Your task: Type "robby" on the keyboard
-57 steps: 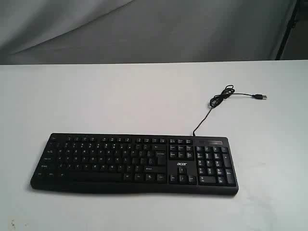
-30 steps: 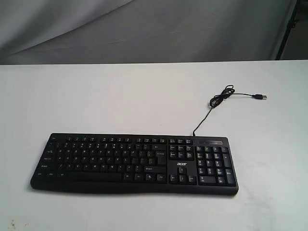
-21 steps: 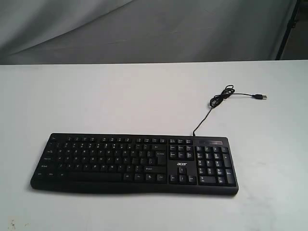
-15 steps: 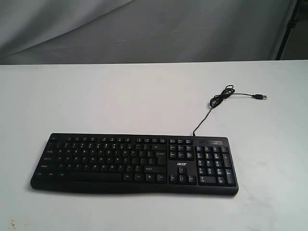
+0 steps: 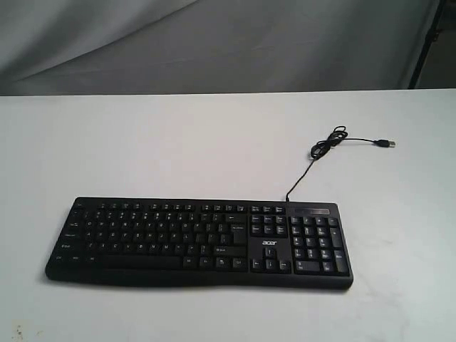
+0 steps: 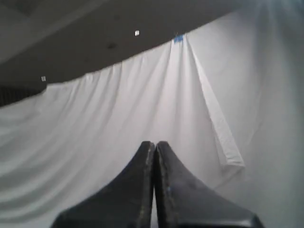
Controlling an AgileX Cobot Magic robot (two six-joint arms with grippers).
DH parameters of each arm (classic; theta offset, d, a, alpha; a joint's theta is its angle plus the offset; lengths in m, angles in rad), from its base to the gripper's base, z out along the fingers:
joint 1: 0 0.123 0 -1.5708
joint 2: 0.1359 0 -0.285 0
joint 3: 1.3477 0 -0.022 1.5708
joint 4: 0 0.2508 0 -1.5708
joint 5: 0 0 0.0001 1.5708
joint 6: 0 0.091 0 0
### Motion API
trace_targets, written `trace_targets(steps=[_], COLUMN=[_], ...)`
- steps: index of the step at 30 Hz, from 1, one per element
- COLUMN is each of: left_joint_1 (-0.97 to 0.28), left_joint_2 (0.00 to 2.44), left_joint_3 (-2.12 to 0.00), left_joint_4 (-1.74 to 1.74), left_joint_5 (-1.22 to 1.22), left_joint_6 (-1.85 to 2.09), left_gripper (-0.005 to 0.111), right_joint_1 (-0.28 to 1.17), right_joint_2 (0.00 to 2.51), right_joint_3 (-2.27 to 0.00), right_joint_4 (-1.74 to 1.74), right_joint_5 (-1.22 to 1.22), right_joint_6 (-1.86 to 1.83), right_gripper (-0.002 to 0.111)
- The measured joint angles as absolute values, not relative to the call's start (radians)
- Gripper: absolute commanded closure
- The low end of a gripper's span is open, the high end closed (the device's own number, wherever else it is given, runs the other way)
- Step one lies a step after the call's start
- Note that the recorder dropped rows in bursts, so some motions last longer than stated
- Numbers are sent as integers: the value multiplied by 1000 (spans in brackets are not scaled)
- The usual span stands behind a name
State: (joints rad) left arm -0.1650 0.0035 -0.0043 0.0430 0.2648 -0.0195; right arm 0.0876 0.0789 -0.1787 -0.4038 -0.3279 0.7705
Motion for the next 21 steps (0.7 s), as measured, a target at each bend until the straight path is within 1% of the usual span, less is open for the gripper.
trace_targets(steps=[3,9,12,16,21], left_joint_1=[-165,-165,-165,-165,-165], left_joint_2=[3,3,3,3,3], left_joint_3=[-4,-4,-4,-4,-4], left_joint_4=[43,43,43,43,43], left_joint_5=[265,265,265,265,265], left_joint_6=[-20,-20,-20,-20,-20], left_gripper=[107,107,107,107,107], right_joint_1=[88,88,88,100,187], right_joint_2=[331,730,901,1072,1126], right_joint_3=[-339,-569,-691,-823,-966], right_joint_4=[-883,-1428,-1610,-1715,-1740], right_joint_5=[-314,-423,-492,-554,-503], right_joint_6=[1138,1528,1635,1664,1465], right_gripper=[108,108,108,108,108])
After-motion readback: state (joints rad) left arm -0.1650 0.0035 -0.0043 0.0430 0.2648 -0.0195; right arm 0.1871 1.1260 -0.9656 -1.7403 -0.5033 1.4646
